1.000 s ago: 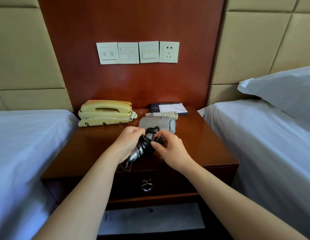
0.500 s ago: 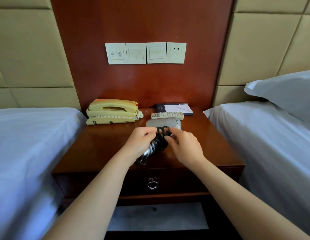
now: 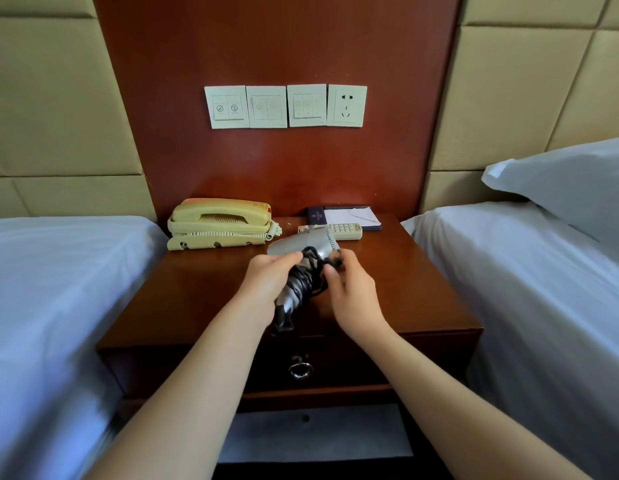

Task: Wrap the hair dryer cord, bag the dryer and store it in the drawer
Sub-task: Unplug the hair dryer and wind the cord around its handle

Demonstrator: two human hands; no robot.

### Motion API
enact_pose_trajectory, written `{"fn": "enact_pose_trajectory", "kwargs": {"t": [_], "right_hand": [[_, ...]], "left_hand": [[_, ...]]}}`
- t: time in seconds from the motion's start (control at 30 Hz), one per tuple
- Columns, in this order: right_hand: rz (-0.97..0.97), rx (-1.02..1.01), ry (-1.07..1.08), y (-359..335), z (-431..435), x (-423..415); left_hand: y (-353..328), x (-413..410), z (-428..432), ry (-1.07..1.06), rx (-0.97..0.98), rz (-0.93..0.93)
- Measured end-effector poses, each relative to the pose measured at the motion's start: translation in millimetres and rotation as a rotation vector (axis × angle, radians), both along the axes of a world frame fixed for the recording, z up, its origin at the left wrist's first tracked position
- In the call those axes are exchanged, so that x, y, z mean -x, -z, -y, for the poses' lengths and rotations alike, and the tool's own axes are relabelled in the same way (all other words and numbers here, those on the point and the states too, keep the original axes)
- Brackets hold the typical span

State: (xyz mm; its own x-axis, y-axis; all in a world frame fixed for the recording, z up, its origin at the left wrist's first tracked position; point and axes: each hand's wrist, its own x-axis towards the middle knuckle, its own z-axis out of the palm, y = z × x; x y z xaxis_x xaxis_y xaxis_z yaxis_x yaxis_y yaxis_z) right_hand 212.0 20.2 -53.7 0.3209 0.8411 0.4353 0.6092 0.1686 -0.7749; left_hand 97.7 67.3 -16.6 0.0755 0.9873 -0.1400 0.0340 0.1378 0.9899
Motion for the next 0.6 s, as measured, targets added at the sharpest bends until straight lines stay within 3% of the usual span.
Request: {"fn": "enact_pose_trajectory", "kwargs": {"t": [0.1, 0.2, 0.37, 0.6], "right_hand": [[-0.3, -0.084, -0.011, 6, -6, -2], [-0.439, -0.141, -0.068, 2, -11, -4], [-0.142, -0.143, -0.154, -3, -12, -3], [0.048, -0.12, -0.15, -16, -3, 3]], "left_hand": [[-3, 10, -8, -0.013, 0.026, -0.011], [-3, 20, -13, 0.002, 0.067, -0.027], [2, 27, -9, 0.108, 0.04, -0.131], [5, 28, -4, 0.111, -0.071, -0.209]]}}
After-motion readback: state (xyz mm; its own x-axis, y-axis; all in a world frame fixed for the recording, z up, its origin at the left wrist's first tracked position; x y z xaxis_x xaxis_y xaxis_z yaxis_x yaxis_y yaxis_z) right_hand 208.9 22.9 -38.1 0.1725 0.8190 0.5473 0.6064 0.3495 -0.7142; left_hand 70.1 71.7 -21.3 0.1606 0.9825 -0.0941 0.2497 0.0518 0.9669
